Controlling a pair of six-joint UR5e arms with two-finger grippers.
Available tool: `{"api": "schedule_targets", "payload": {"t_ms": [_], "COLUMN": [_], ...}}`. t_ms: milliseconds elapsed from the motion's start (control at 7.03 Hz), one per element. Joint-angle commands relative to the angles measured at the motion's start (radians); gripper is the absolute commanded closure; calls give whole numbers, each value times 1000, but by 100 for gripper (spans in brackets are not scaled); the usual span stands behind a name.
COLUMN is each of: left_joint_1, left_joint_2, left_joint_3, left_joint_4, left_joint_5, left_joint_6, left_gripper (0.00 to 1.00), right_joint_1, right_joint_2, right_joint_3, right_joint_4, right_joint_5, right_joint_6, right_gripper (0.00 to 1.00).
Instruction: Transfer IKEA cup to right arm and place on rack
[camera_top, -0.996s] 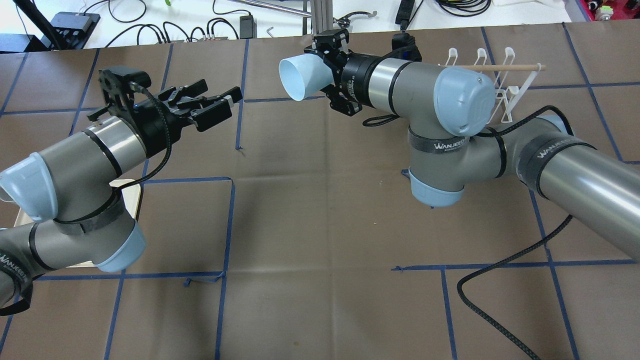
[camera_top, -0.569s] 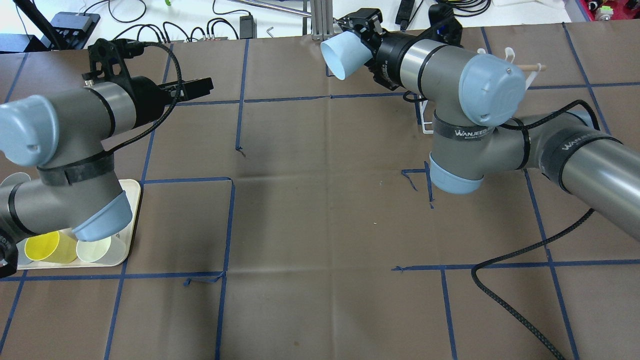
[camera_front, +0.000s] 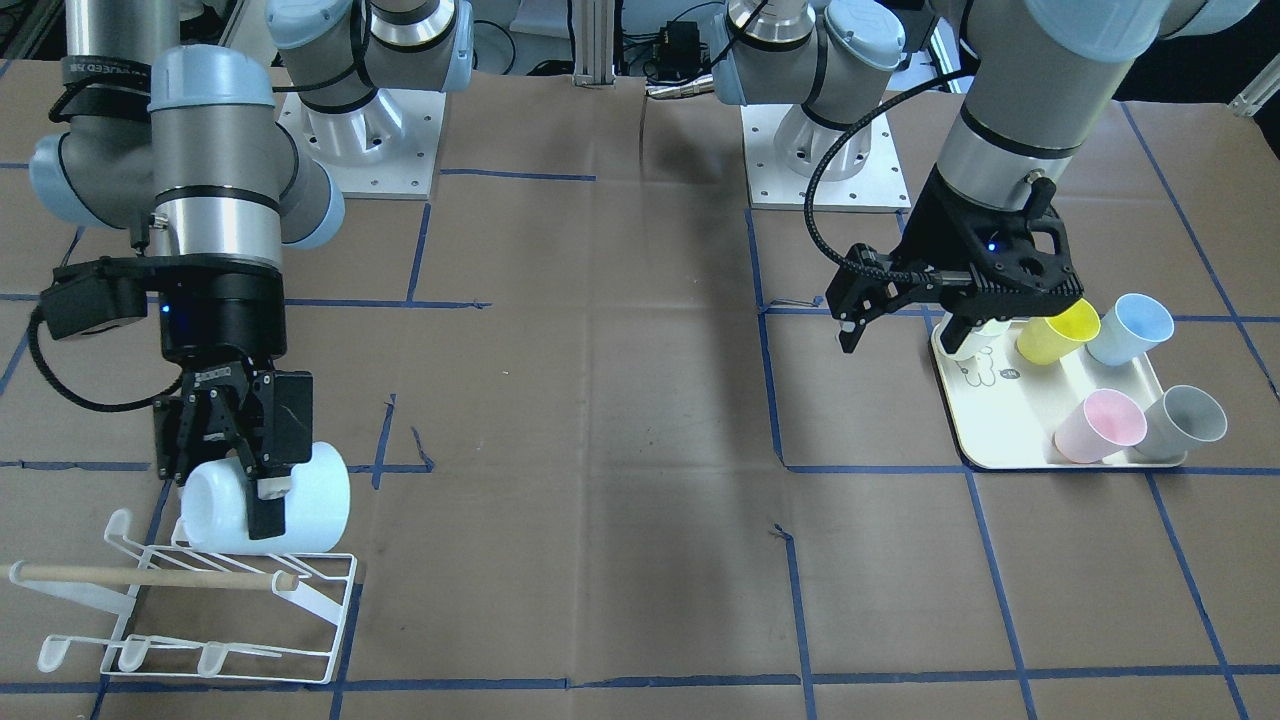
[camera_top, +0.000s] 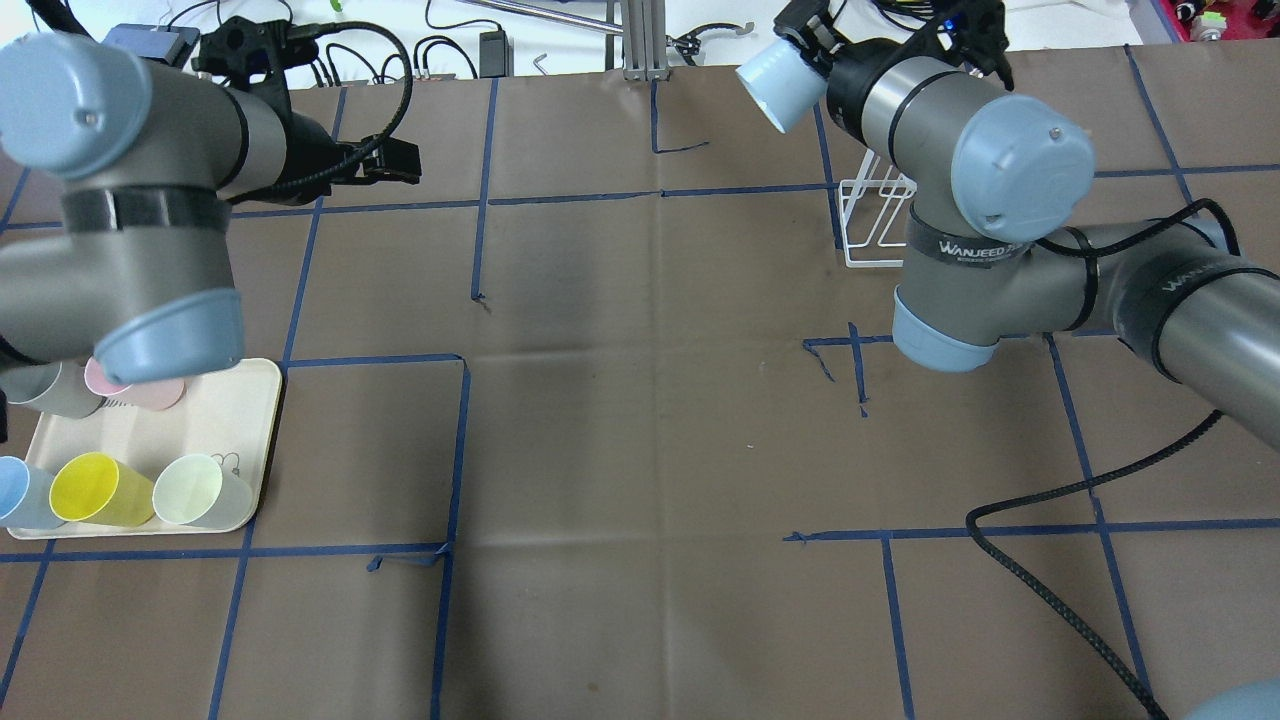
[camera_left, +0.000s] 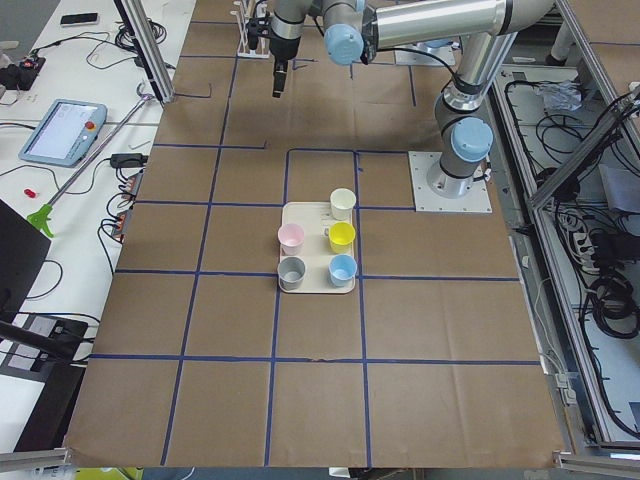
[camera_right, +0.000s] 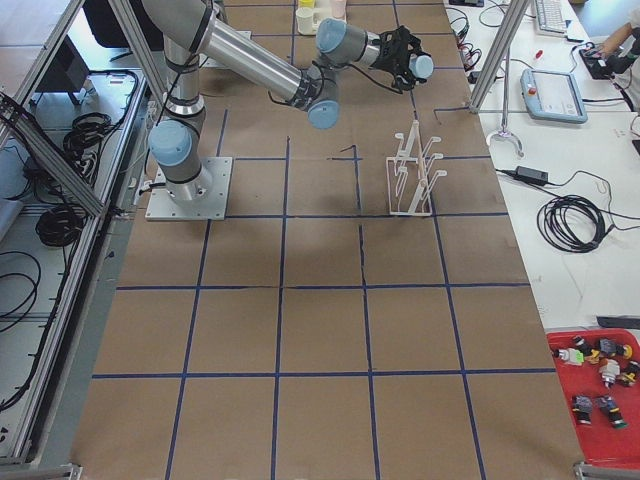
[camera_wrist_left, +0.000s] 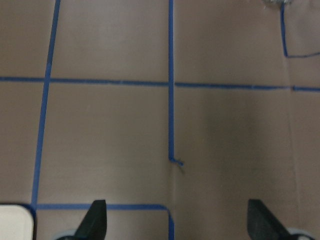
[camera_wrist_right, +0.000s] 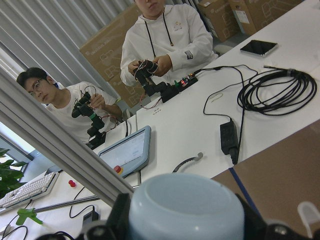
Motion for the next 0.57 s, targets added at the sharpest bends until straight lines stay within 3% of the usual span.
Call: {"api": "schedule_targets", "payload": {"t_ms": [0, 285, 427], "left_joint_1": [-3, 1, 24], "left_joint_2": [48, 119, 154], "left_joint_3": [75, 20, -13], "left_joint_4": [-277, -317, -328], "left_joint_5": [12, 12, 73], "left_joint_6": [-13, -1, 16], "left_gripper": [0, 0, 0], "right_joint_1": [-48, -105, -111], "right_joint_2": [120, 231, 254], "right_joint_3": [-64, -116, -115], "right_joint_4": [-194, -303, -321], "right_joint_5": [2, 8, 7], "right_joint_6": [-261, -453, -465], "right_gripper": [85, 86, 86]}}
